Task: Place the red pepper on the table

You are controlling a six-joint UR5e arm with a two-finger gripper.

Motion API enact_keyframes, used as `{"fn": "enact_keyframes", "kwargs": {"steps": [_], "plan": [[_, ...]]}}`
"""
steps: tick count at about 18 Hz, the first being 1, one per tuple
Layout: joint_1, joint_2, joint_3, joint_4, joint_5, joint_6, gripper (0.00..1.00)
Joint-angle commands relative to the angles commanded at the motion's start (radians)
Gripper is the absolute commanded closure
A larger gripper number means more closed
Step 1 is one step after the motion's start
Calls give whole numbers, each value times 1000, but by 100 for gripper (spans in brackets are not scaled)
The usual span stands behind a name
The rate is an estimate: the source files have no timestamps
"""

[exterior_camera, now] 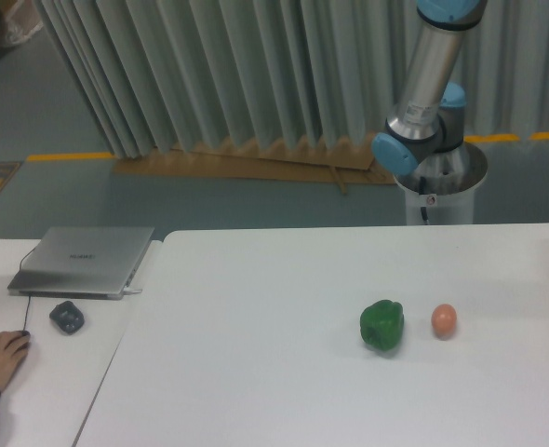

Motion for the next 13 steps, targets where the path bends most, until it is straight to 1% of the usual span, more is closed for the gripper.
{"fn": "enact_keyframes", "kwargs": {"steps": [1,2,3,4,5,6,7,9,10,12,13], "plan": [[-28,-2,-5,0,17,-26,0],[-40,3,-11,8,10,-117,0],[-40,6,-12,9,-28,-282,0],[-31,5,-15,9,-123,-407,0],[-22,3,-21,11,-179,-461,0],[3,5,-34,11,-222,-491,0],[48,8,-47,11,-298,-552,0],[107,3,-52,15,-395,-641,0],[116,0,-52,15,-399,-655,0],[129,0,-66,21,-399,-730,0],[129,0,-80,38,-399,-754,0]]}}
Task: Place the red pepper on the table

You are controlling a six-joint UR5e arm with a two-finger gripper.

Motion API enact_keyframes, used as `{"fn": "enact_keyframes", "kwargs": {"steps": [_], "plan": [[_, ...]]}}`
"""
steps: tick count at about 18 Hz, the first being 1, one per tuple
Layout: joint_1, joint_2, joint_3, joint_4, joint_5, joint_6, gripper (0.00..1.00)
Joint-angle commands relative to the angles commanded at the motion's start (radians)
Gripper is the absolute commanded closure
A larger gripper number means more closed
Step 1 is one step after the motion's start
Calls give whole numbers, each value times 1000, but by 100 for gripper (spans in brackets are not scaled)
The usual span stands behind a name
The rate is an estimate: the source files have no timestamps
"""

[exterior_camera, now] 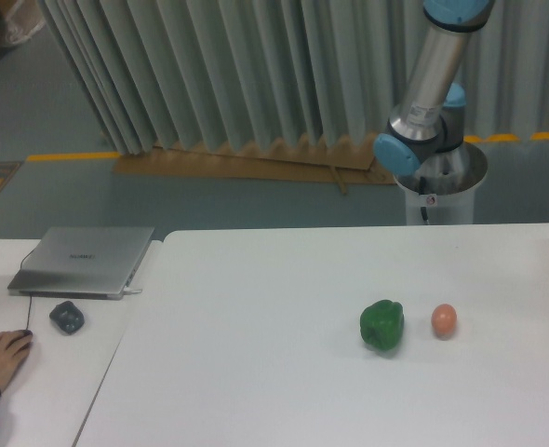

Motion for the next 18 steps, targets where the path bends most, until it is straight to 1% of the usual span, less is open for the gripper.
{"fn": "enact_keyframes", "kwargs": {"steps": [2,3,7,13,15,18], "plan": [[-6,2,-47,60,0,-58,0],[-5,2,-55,66,0,-66,0],[18,2,-71,69,5,-60,0],[58,-2,-74,69,9,-55,0],[58,-5,-75,72,9,-57,0],[54,-15,-87,97,9,-59,0]]}}
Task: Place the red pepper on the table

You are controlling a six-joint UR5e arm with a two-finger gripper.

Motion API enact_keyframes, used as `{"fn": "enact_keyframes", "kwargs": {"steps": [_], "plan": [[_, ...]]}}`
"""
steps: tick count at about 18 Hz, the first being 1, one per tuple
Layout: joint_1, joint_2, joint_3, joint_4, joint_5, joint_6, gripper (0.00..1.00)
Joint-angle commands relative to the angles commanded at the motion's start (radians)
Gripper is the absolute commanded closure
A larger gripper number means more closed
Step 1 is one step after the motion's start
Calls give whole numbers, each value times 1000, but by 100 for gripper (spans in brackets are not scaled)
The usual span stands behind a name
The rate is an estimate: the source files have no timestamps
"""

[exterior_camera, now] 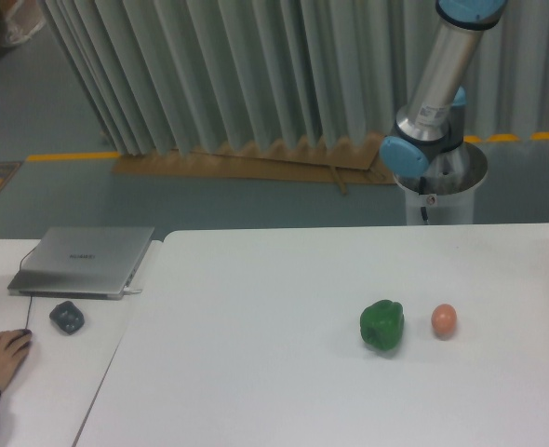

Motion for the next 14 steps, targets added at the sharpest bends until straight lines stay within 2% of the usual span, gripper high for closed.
{"fn": "enact_keyframes", "kwargs": {"steps": [5,7,8,9,13,14], "plan": [[-11,-12,-9,19,0,-2,0],[-15,-12,-8,19,3,0,9],[-17,-12,-8,19,5,3,37],[-17,-12,-8,19,5,3,39],[-25,-9,-8,14,15,2,72],[-26,-9,-8,14,17,2,75]]}}
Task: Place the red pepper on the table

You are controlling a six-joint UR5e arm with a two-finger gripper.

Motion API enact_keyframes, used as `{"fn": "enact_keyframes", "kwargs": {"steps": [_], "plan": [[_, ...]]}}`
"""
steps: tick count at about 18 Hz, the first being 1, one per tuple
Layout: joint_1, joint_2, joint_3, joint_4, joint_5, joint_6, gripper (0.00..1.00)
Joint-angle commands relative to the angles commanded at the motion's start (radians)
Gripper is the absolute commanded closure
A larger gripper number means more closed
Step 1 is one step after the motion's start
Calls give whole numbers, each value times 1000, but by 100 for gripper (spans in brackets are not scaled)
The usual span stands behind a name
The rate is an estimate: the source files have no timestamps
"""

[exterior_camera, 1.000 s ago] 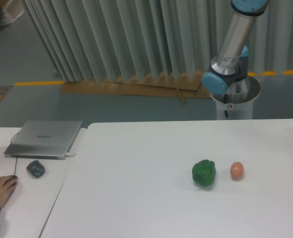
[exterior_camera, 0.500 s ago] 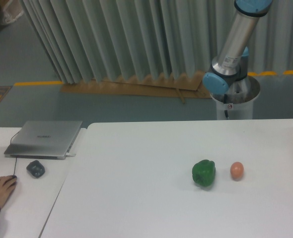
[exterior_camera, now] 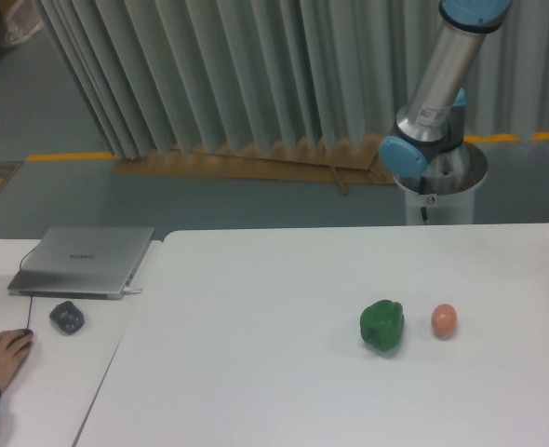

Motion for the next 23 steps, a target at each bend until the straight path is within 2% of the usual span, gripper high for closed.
{"fn": "enact_keyframes", "kwargs": {"steps": [3,6,10,12,15,16,17,18,20,21,23], "plan": [[-6,6,3,-3,2,-3,75],[-32,47,11,-15,3,-9,75],[-124,159,37,-159,47,-46,76],[-158,213,43,-210,64,-106,76],[-266,278,28,-219,115,-216,76],[-357,281,26,-216,179,-297,76],[-423,275,26,-212,224,-360,76],[-522,256,32,-206,297,-456,76],[-699,172,46,-167,421,-581,76],[-762,132,49,-149,446,-595,75],[-842,72,63,-132,454,-604,75]]}}
